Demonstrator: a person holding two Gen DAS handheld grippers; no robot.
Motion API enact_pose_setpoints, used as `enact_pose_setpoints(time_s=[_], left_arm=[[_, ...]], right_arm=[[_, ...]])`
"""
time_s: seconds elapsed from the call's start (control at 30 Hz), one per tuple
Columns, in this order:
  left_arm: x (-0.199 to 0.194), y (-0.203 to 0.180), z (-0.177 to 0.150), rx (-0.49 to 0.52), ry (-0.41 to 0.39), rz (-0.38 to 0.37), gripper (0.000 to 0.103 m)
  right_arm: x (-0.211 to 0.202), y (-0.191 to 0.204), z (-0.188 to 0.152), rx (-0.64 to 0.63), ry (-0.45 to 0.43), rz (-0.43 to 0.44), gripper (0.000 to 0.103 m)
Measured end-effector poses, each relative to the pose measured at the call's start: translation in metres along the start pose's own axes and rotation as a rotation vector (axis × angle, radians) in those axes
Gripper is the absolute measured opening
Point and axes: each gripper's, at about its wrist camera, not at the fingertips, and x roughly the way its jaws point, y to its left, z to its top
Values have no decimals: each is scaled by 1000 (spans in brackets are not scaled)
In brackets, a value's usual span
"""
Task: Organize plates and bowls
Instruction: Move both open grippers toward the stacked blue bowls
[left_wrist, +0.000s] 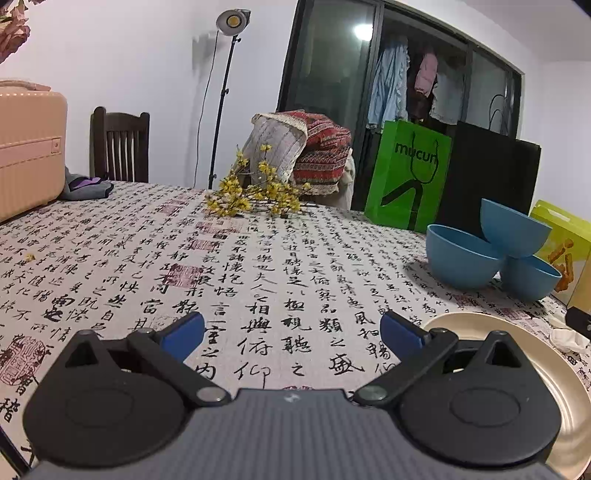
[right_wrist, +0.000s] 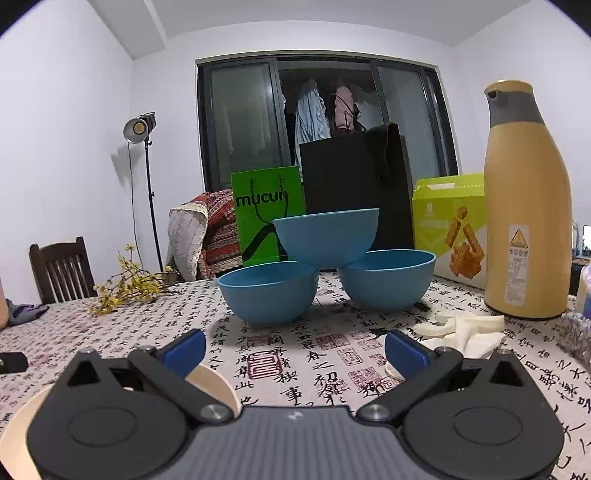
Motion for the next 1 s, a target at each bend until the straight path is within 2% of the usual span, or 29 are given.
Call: enact_pose_setpoints(time_s=[0.3,0.53,0.8,1.0], left_arm=[[1,-2,-1,16,5,1,103],[-10,-4,11,-17,49,-77,103],[-31,-30,58,5,53,-191,103],[-22,-66,96,17,76,-264,103]], right_arm=[[-7,0,-1,7,-45,-51,103],[-1,-15,3,73,8,13,103],[-12,-41,41,52,-7,45,103],[-7,-62,77,52,-24,54,103]])
